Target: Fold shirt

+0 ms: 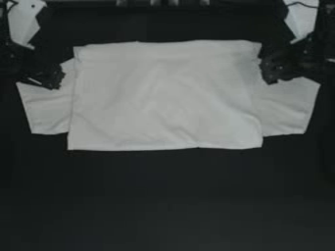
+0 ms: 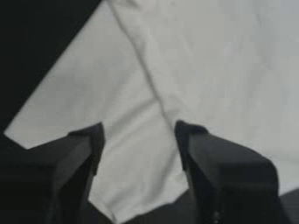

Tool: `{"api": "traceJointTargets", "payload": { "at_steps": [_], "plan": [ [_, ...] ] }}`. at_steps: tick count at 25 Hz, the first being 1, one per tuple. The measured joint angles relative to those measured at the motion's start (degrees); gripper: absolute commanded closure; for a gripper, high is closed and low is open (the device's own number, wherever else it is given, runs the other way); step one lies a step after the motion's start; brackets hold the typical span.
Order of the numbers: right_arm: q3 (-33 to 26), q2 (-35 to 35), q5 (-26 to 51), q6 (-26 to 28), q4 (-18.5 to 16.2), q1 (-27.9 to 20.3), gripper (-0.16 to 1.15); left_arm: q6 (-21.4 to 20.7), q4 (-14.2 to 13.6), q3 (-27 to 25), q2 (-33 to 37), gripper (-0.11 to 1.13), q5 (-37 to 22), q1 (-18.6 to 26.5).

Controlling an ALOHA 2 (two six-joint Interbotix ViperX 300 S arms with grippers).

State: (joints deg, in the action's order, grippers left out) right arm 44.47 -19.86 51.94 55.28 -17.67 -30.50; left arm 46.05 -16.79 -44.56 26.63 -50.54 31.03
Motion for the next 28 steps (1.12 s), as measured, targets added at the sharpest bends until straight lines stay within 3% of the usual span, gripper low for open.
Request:
{"api": "traceJointTargets", "payload": {
  "at_steps": [5,11,22,28],
  "plan": [
    [3.4,-1.8,0.5,8.5,-1.5,1.8,0.00,6.3,-1.7,-3.0,0.6,0.17,-0.3,-3.4],
    [7.2,-4.0,-0.1,12.4,-1.5,1.8,0.00,9.8,-1.6,-6.9,0.6,0.07,1.7,-4.0],
    [13.1,-4.2,-6.8,14.7,-0.3,-1.3,0.00,10.8,-1.4,-10.4,0.1,0.06,4.5,-3.5],
    [14.4,-4.2,-8.3,14.7,0.4,-2.8,0.00,10.7,-1.5,-11.3,-3.5,0.06,8.4,-2.5]
  ]
}}
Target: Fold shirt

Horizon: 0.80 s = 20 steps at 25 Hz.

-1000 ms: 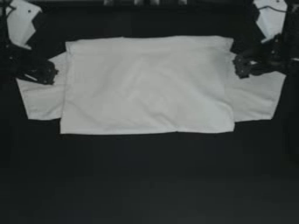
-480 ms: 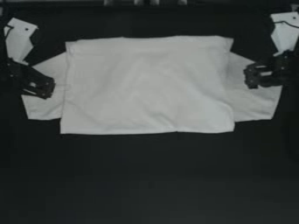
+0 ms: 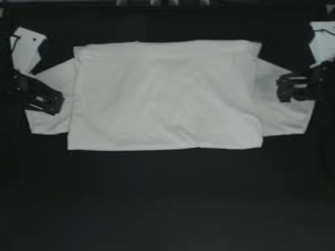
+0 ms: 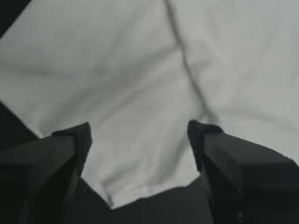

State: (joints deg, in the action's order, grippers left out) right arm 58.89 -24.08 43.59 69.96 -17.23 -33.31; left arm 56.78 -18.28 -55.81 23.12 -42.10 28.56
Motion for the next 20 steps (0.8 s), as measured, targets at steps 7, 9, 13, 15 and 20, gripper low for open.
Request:
{"api": "traceJointTargets", "payload": {
  "at_steps": [7,9,13,15,20],
  "plan": [
    [1.6,2.2,-1.2,-0.4,1.0,-1.5,0.00,-0.3,-0.4,-0.4,-4.0,0.06,1.9,0.5],
    [1.8,3.2,-2.1,-0.4,1.0,-1.5,0.00,-0.3,-0.7,-0.5,-4.6,0.06,2.1,0.8],
    [2.2,5.5,-3.3,-0.5,1.0,-1.7,0.00,-0.3,-1.8,-0.8,-5.8,0.06,2.3,1.2],
    [2.5,6.2,-3.9,-0.5,1.0,-1.8,0.00,-0.3,-2.5,-0.8,-6.3,0.06,2.4,1.7],
    [2.7,6.5,-4.9,-0.5,0.6,-1.8,0.00,-0.3,-3.8,-1.0,-7.7,0.06,3.5,2.9]
  ]
}}
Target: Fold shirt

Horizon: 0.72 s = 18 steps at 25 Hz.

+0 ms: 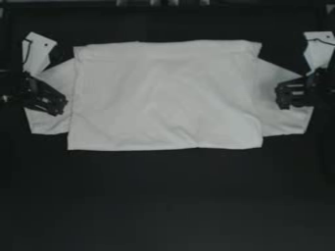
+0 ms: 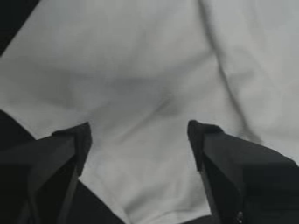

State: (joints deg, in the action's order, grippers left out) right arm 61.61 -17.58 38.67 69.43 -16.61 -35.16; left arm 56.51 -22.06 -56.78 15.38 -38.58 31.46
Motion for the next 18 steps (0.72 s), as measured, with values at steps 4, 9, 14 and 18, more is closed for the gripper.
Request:
{"api": "traceJointTargets", "payload": {
  "at_steps": [4,9,14,18],
  "plan": [
    [0.0,0.0,-0.3,0.0,-0.4,-0.1,0.00,0.0,-0.7,-0.4,-1.7,0.06,1.8,0.9],
    [-0.1,0.0,-0.6,0.0,-0.4,-0.1,0.00,0.0,-0.9,-1.0,-3.4,0.06,3.0,1.2],
    [-0.1,0.0,-1.1,0.0,-0.4,-0.1,0.00,0.1,0.0,-1.4,-4.1,0.06,4.7,2.0],
    [0.0,0.0,-1.1,-0.3,-0.5,-0.1,0.00,-0.2,1.4,-1.7,-4.7,0.07,5.9,2.4]
  ]
}}
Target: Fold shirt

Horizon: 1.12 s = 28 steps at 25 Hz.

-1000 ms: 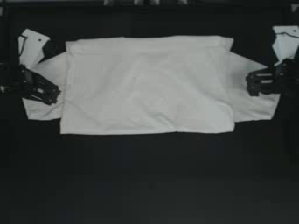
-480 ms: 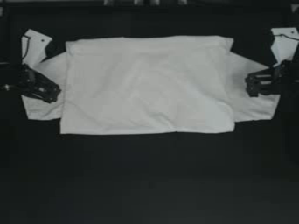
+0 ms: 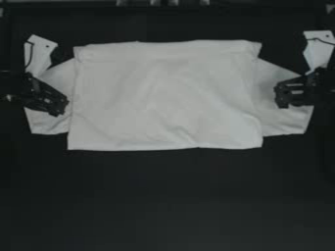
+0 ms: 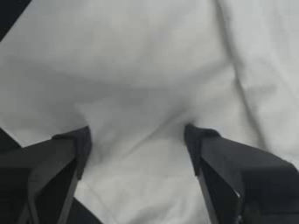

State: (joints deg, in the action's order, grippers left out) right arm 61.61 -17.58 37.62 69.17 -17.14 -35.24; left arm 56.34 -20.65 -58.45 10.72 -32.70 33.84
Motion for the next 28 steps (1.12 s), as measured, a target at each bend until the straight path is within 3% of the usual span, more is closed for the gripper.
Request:
{"api": "traceJointTargets", "payload": {
  "at_steps": [3,6,9,13,15,19,28],
  "plan": [
    [0.0,0.0,0.0,-0.1,-0.2,0.0,0.00,-1.1,1.4,0.0,-0.2,0.11,0.2,0.0],
    [0.0,-0.4,-0.1,-0.1,-0.2,-0.1,0.00,-2.9,3.2,0.2,-1.1,0.22,0.1,0.1],
    [0.0,-1.4,-0.1,-0.2,-0.3,0.0,0.00,-3.4,3.7,0.3,-1.8,0.47,0.4,0.4],
    [0.1,-3.0,0.0,-0.2,-0.3,0.0,0.00,-3.5,3.7,0.5,-2.0,0.91,-0.2,0.4],
    [0.1,-3.4,0.0,-0.2,-0.4,0.1,0.00,-3.7,3.7,0.7,-2.0,1.04,-0.3,0.3],
    [0.3,-3.4,0.1,-0.2,-0.4,0.2,0.00,-4.3,3.1,1.1,-2.1,0.97,-1.1,-0.4],
    [1.8,-3.3,0.3,-0.2,0.2,0.2,0.00,-4.4,2.0,4.0,-3.3,0.97,-3.7,-1.8]
  ]
}}
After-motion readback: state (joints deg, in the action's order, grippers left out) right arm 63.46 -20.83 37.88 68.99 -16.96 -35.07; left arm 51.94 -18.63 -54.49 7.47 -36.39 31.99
